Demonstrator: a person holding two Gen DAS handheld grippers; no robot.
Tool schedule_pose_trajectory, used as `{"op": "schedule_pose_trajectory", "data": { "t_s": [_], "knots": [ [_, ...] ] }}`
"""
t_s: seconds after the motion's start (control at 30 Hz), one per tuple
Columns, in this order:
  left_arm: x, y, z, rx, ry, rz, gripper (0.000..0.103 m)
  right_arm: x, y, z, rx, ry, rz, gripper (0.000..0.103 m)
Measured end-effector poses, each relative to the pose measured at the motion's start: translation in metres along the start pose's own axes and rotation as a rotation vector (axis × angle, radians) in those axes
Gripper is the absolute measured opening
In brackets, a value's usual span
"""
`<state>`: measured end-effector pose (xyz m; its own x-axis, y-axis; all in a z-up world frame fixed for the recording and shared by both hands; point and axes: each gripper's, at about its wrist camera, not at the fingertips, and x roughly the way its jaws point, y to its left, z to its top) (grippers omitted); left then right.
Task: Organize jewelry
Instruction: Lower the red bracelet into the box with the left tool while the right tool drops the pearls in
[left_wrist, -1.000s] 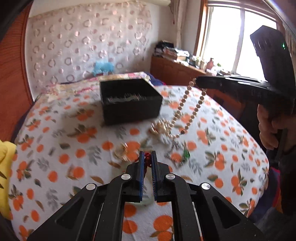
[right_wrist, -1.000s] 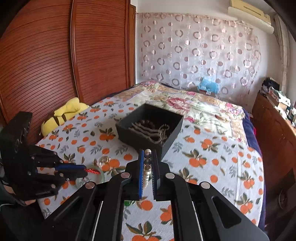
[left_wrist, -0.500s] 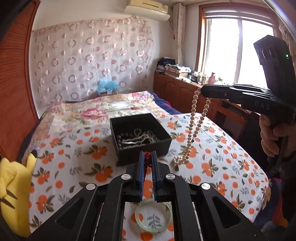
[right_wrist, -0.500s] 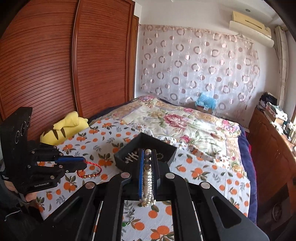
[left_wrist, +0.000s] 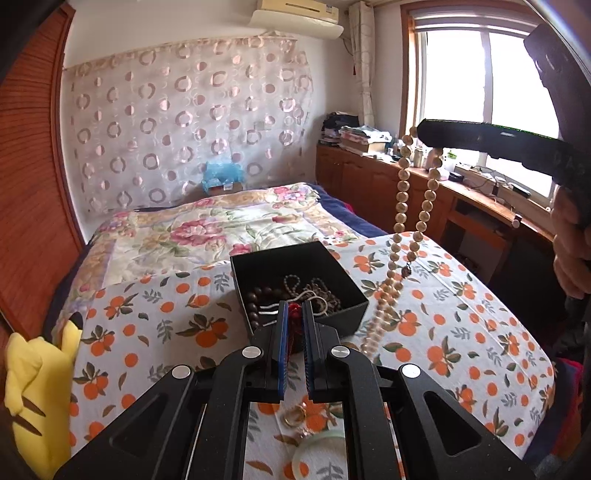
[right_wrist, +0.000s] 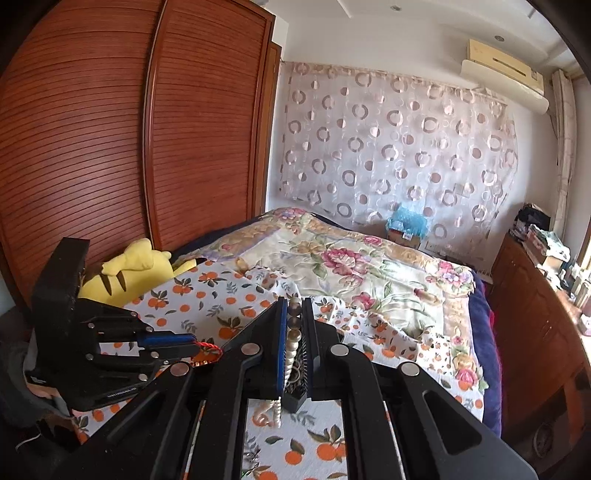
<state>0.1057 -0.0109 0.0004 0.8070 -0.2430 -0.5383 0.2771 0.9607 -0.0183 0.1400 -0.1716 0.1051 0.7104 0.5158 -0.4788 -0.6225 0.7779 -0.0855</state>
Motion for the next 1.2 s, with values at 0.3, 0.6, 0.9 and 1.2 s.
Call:
{"op": "schedule_pose_trajectory", "data": {
  "t_s": [0.3, 0.6, 0.9, 1.2],
  "knots": [
    [0.027, 0.008, 0.014, -0.012, 0.022, 0.015, 0.006, 0.009, -0.007, 0.018, 0.006, -0.01, -0.017, 0.008],
    [0.06, 0.011, 0.024, -0.036, 0.052, 0.024, 0.006, 0.015, -0.023, 0.033, 0.029, -0.02, -0.046, 0.008],
    [0.077, 0.008, 0.036, -0.038, 0.061, 0.031, 0.006, 0.017, -0.033, 0.046, 0.044, -0.052, -0.072, 0.008],
    [0.069, 0.014, 0.029, -0.054, 0.064, 0.039, 0.037, 0.025, -0.04, 0.045, 0.081, -0.051, -0.062, 0.008]
  ]
}}
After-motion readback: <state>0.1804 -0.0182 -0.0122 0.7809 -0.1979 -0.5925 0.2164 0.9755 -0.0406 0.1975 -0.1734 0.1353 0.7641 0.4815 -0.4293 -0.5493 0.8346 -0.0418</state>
